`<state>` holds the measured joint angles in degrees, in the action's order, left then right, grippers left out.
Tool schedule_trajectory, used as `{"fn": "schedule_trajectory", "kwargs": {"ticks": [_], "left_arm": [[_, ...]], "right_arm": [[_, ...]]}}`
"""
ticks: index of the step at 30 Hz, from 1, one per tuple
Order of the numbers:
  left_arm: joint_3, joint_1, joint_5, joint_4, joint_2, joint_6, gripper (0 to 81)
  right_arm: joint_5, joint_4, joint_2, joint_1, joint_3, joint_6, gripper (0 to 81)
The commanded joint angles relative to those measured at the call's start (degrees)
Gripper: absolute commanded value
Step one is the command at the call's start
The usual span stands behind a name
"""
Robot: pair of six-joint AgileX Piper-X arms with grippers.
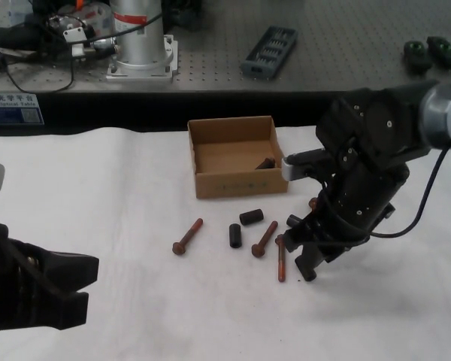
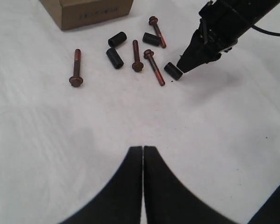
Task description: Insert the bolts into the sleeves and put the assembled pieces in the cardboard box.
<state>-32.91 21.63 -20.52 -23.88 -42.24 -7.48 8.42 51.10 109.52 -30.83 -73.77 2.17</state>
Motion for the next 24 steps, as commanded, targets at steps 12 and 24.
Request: {"fn": "schedule_trajectory", "kwargs": {"ticks": [12, 24], "left_arm": [[-0.26, 0.08, 0.60, 0.50, 0.47, 0.23, 0.7], [-0.26, 0.08, 1.38, 0.50, 0.47, 0.23, 0.7]], "right_arm": [[-1.01, -1.62, 2.35, -2.16, -0.44, 0.25, 27.4], [-1.01, -1.19, 4.00, -2.64, -0.44, 0.50, 27.4]]}}
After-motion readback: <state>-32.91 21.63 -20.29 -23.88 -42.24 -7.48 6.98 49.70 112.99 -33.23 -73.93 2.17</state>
